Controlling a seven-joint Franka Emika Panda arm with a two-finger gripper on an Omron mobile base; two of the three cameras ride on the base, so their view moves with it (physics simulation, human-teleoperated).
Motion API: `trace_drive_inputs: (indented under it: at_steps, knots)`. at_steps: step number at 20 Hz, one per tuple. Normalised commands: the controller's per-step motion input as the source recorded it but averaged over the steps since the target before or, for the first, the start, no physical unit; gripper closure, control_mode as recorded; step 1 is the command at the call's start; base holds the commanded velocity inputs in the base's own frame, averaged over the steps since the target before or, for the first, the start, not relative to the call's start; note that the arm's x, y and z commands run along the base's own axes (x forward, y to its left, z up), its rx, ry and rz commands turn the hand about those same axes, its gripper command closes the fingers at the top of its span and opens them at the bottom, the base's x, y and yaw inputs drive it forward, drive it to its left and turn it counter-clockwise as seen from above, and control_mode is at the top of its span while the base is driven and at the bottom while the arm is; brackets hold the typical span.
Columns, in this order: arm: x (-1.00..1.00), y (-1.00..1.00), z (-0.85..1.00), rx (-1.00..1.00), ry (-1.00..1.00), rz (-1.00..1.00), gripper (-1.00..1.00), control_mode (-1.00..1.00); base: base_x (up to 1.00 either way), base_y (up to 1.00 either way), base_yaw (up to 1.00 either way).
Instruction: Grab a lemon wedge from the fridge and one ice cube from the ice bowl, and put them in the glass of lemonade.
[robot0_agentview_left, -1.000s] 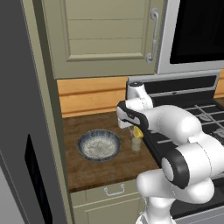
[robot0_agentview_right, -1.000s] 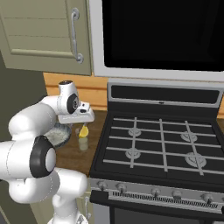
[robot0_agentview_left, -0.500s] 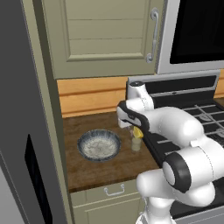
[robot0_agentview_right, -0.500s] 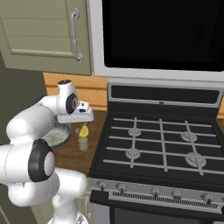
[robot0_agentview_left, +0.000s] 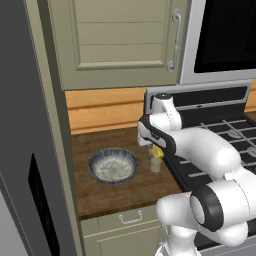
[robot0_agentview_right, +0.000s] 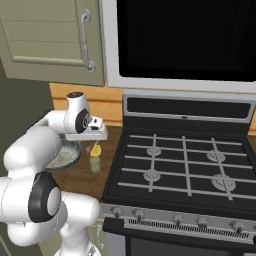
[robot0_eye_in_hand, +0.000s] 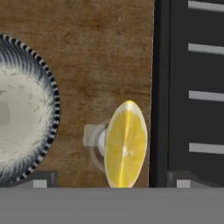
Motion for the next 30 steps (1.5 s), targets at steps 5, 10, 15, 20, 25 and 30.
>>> trace_drive_inputs:
  at_steps: [5, 10, 15, 20, 25, 30]
  knots:
    - [-0.04, -0.13, 0.19, 0.08, -0.04, 0.00, -1.00, -1.00, 0.00, 0.00, 0.00]
    - [-0.28, -0.19, 0.05, 0.09, -0.02, 0.00, -1.00, -1.00, 0.00, 0.00, 0.00]
    - [-0.51, -0.08, 0.12, 0.09, -0.05, 0.02, -1.00, -1.00, 0.00, 0.00, 0.00]
    - [-0.63, 0.00, 0.32, 0.11, -0.11, 0.04, -1.00, -1.00, 0.00, 0.00, 0.00]
    - [-0.52, 0.00, 0.50, 0.14, -0.23, 0.05, -1.00, -1.00, 0.00, 0.00, 0.00]
    - [-0.21, 0.00, 0.55, 0.12, -0.26, 0.08, -1.00, -1.00, 0.00, 0.00, 0.00]
